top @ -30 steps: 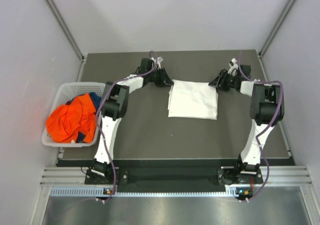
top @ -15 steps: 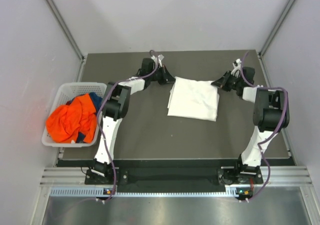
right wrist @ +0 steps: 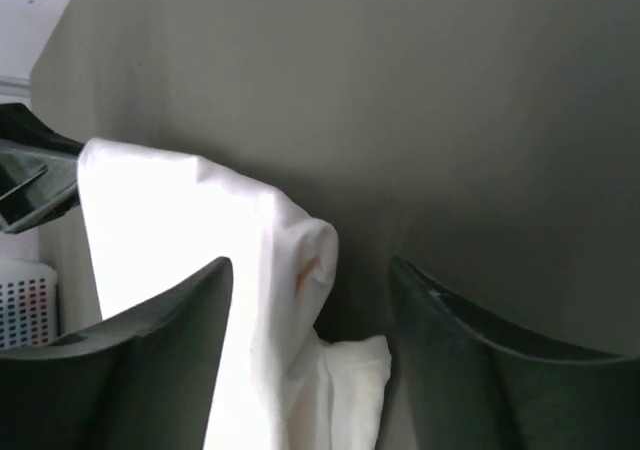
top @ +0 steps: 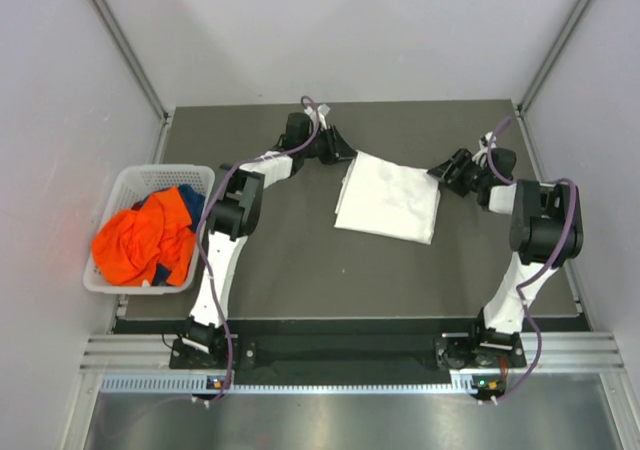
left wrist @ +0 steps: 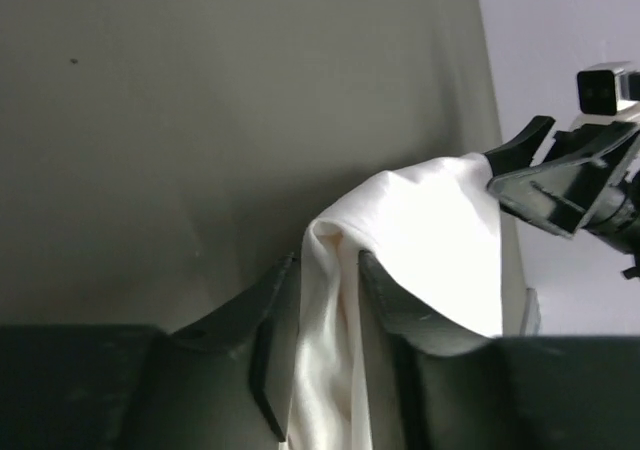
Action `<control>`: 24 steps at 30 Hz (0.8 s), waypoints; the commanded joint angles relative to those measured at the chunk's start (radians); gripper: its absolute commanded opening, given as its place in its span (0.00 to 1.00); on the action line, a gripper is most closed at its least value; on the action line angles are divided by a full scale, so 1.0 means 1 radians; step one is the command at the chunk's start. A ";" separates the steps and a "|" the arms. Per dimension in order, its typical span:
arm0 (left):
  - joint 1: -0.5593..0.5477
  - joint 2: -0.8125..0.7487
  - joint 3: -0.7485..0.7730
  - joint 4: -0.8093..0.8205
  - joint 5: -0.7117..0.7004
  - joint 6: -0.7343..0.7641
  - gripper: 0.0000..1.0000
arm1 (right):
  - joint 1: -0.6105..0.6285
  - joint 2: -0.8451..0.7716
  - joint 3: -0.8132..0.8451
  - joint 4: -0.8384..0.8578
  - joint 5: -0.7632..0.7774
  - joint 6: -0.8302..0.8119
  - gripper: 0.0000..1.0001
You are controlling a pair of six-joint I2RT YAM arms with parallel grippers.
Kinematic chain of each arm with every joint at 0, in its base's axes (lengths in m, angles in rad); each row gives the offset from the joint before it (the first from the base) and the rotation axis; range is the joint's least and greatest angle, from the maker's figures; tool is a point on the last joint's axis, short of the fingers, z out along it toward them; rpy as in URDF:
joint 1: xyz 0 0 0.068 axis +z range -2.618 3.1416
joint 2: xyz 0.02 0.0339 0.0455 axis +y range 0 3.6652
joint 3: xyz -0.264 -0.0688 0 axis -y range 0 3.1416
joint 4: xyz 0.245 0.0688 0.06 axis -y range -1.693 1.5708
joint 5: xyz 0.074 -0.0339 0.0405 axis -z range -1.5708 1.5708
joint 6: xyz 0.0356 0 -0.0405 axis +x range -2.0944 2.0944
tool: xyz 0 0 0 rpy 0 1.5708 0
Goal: Fold and stack the t-shirts
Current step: Fold the tshirt
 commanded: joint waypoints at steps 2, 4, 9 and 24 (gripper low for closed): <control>0.019 -0.049 0.076 -0.133 -0.033 0.083 0.39 | -0.009 -0.149 0.014 -0.085 0.101 -0.041 0.68; 0.025 -0.099 0.074 -0.245 -0.086 0.168 0.41 | -0.009 -0.198 0.000 -0.220 0.162 -0.067 0.70; 0.028 -0.207 -0.005 -0.446 -0.174 0.325 0.45 | 0.008 -0.289 -0.043 -0.355 0.167 -0.144 0.75; 0.042 -0.424 -0.420 -0.316 -0.110 0.261 0.45 | 0.045 -0.161 -0.124 -0.320 0.101 -0.184 0.38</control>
